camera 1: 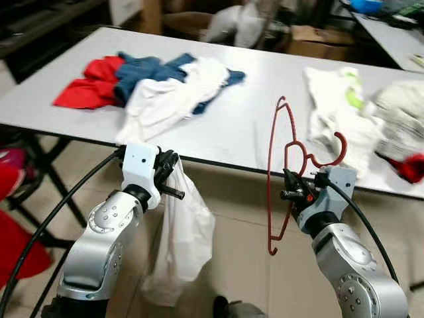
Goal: Hang hanger
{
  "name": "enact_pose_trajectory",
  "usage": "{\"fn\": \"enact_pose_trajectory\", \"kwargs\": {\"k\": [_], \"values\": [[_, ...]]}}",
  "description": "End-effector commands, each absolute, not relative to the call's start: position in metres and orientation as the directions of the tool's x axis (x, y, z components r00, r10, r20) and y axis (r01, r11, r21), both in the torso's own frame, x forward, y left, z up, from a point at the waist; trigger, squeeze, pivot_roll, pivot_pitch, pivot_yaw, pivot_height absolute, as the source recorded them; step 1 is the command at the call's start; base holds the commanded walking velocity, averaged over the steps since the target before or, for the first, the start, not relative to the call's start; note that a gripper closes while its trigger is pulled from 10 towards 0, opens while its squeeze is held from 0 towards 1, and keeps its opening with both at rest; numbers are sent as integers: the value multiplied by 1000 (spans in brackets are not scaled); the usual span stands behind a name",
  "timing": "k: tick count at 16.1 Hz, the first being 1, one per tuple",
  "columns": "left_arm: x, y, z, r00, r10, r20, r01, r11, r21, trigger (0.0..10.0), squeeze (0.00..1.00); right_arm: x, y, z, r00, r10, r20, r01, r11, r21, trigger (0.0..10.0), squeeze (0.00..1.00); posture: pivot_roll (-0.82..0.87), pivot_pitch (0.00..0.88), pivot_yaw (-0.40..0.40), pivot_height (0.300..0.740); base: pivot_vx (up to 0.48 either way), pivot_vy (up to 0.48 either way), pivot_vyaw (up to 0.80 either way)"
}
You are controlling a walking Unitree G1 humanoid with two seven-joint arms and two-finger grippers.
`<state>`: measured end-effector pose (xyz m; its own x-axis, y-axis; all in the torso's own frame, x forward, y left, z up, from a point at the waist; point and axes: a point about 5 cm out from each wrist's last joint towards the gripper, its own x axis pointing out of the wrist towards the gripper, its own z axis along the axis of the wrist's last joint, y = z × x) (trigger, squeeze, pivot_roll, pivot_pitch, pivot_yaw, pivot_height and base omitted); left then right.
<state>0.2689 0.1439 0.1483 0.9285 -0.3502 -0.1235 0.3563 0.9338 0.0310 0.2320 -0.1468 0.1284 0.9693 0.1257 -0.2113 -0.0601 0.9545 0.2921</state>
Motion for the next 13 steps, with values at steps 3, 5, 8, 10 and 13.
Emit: {"fn": "enact_pose_trajectory", "kwargs": {"k": [3, 5, 8, 10, 13], "values": [[268, 144, 156, 929, -360, -93, 364, 931, 31, 10000, 0, 231, -147, 133, 971, 131, -199, -73, 958, 276, 10000, 0, 1, 30, -29, 740, 0, -265, 0], [267, 144, 154, 929, -357, -96, 361, 932, 30, 10000, 0, 230, -148, 133, 970, 133, -203, -75, 960, 270, 10000, 0, -1, 25, -30, 740, 0, -266, 0], [266, 143, 153, 927, -361, -101, 366, 930, 31, 10000, 0, 231, -147, 134, 971, 136, -197, -82, 962, 259, 10000, 0, -2, 16, -27, 740, 0, -268, 0], [269, 144, 155, 927, -363, -95, 367, 929, 35, 10000, 0, 230, -147, 134, 971, 135, -195, -82, 963, 259, 10000, 0, -1, 14, -28, 740, 0, -268, 0], [268, 143, 154, 926, -367, -93, 371, 928, 38, 10000, 0, 229, -146, 133, 970, 141, -197, -88, 962, 257, 10000, 0, -3, 8, -25, 740, 0, -269, 0]]}}
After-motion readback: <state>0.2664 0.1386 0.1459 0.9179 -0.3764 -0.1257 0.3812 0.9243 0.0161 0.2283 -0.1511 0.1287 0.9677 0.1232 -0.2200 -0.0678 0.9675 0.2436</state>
